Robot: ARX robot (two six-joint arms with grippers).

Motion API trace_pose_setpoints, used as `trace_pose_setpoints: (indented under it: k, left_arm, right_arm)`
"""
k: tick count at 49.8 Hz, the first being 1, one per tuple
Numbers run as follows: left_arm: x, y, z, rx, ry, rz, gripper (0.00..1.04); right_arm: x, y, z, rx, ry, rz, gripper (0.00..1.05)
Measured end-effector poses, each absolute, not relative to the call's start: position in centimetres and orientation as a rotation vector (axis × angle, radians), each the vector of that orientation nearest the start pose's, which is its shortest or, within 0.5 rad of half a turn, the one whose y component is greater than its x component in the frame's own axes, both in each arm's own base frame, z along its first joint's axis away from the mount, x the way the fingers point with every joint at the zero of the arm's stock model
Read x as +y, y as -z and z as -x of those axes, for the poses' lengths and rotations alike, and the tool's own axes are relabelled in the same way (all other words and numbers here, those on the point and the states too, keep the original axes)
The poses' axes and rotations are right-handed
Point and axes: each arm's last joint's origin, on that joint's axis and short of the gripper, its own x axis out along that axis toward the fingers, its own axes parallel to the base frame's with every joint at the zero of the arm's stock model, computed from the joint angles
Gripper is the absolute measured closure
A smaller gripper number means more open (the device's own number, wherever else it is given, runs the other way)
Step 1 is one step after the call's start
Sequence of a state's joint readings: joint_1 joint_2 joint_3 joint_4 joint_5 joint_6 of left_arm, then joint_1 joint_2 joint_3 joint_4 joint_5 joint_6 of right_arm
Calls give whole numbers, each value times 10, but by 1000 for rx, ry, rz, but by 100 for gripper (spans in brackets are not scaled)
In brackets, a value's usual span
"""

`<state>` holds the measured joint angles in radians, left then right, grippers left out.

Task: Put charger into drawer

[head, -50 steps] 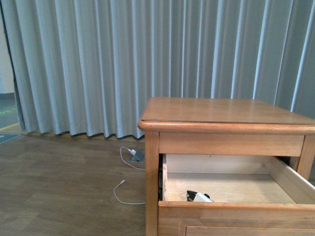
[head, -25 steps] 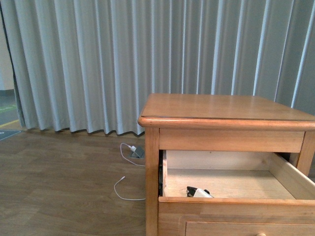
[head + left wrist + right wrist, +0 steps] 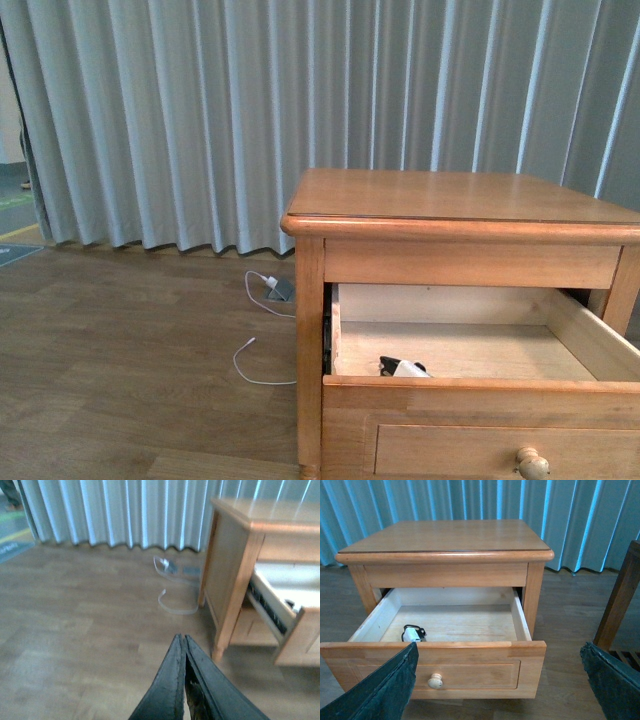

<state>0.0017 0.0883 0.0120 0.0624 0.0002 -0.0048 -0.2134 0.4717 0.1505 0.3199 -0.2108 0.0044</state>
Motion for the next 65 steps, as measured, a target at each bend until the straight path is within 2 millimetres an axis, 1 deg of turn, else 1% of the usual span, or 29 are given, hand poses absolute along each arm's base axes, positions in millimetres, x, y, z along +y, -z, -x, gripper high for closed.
trace_pose_setpoints:
  k: [5, 29, 30, 33, 39, 43, 44, 46, 51, 52, 56, 57, 60, 64, 65]
  left_arm:
    - [0, -168, -98, -9, -2, 5, 101]
    - [0, -167, -97, -9, -2, 5, 101]
    - [0, -167, -97, -9, -2, 6, 99]
    - [0, -167, -97, -9, -2, 5, 89]
    - [0, -167, -97, -9, -2, 5, 65]
    - [0, -167, -97, -9, -2, 5, 51]
    - [0, -167, -97, -9, -2, 5, 49]
    - [0, -167, -97, -9, -2, 5, 39]
    - [0, -167, -97, -9, -2, 5, 21]
    - [0, -167, -97, -9, -2, 5, 19]
    - [0, -167, -97, -9, -2, 4, 5]
    - [0, -167, -97, -9, -2, 4, 4]
    - [0, -167, -97, -9, -2, 4, 7]
    - [0, -167, -97, -9, -2, 4, 6]
    - [0, -167, -97, -9, -2, 4, 6]
  right_arm:
    - [-22, -203, -131, 1, 3, -5, 8]
    - [-22, -203, -131, 1, 3, -5, 8]
    - [-22, -203, -131, 1, 3, -5, 8]
    - [-22, -202, -131, 12, 7, -10, 8]
    - [-18, -196, -132, 211, -10, -53, 8]
    - [-14, -190, -136, 297, -43, -54, 8]
    - [-13, -190, -137, 305, -47, -53, 8]
    - [-9, -187, -143, 353, -65, -51, 8]
    - [-1, -183, -155, 407, -80, -44, 8]
    - [0, -183, -157, 411, -82, -44, 8]
    - [9, -181, -171, 434, -88, -39, 8]
    - [11, -181, -175, 440, -93, -38, 8]
    - [19, -180, -188, 459, -105, -39, 8]
    - [27, -177, -203, 486, -119, -36, 8]
    - [30, -175, -210, 499, -122, -36, 8]
